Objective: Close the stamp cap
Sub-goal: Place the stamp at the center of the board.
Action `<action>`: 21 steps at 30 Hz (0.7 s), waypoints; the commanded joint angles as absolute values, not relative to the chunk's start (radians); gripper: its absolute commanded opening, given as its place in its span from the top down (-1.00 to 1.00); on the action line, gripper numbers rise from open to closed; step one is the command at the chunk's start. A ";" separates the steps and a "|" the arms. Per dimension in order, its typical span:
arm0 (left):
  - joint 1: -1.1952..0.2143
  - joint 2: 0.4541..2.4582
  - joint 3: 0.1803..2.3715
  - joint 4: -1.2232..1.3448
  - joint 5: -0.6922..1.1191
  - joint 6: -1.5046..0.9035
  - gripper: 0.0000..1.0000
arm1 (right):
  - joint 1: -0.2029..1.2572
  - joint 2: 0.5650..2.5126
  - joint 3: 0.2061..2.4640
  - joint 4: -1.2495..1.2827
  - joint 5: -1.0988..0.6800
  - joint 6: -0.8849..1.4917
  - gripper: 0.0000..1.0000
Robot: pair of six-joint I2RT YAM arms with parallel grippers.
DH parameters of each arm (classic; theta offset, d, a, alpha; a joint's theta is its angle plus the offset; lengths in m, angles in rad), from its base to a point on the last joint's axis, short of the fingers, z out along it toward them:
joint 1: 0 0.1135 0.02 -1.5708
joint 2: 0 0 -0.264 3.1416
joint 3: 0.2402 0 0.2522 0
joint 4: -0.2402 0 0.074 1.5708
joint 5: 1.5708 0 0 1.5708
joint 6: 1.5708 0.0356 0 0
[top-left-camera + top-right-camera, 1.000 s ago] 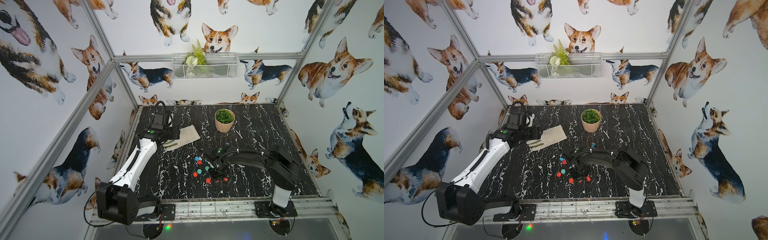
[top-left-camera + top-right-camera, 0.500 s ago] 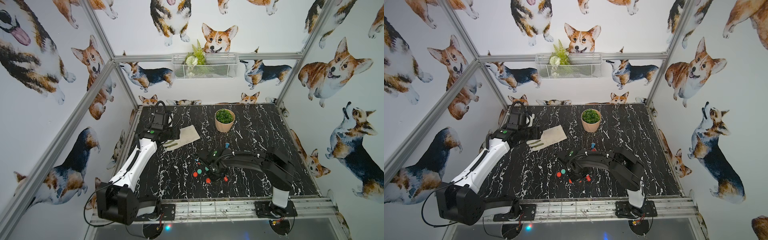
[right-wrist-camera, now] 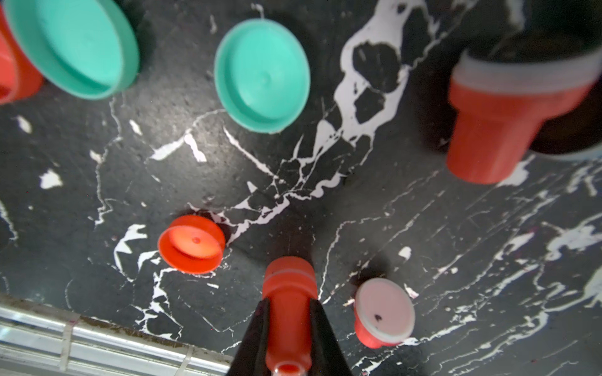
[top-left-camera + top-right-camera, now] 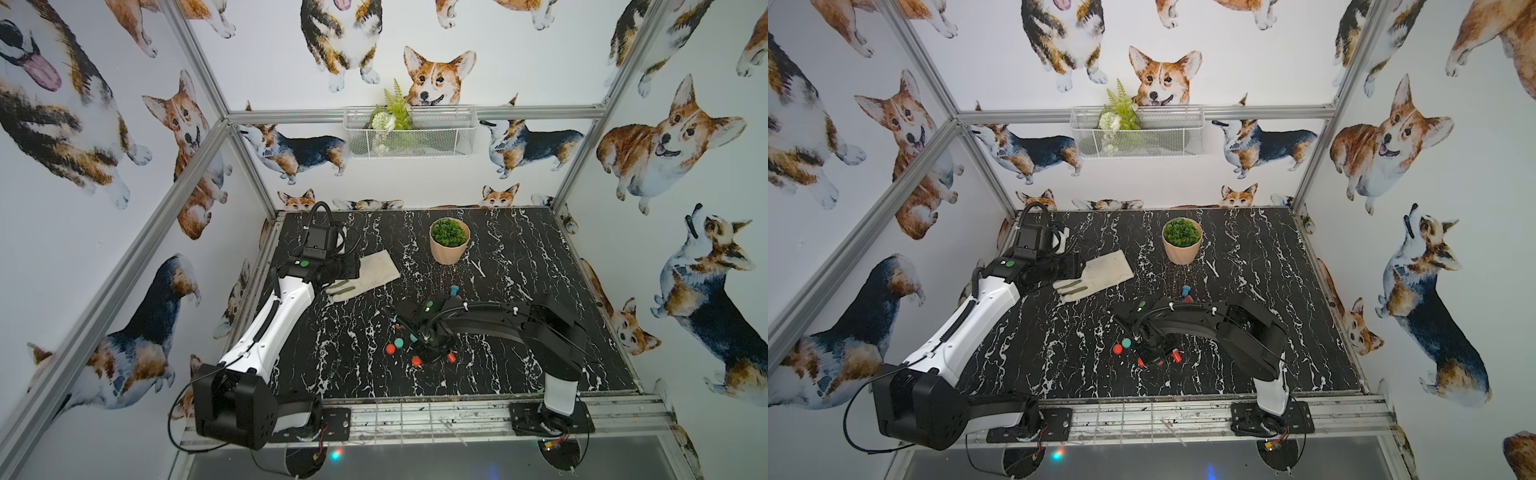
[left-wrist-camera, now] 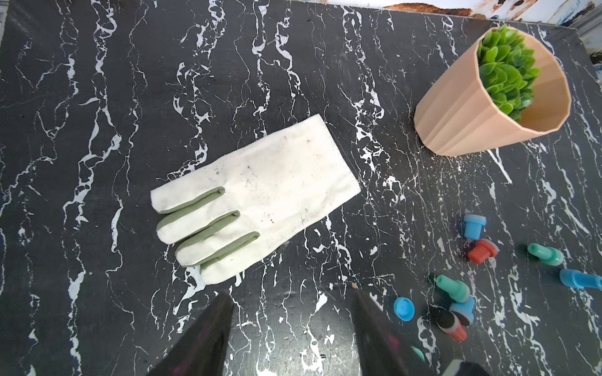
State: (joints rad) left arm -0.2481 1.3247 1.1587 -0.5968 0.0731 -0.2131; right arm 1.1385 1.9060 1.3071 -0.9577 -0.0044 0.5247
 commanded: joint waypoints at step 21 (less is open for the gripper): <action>-0.246 1.338 1.162 -0.592 0.072 -0.204 -0.24 | 0.546 1.436 0.981 -1.002 -0.010 0.459 1.00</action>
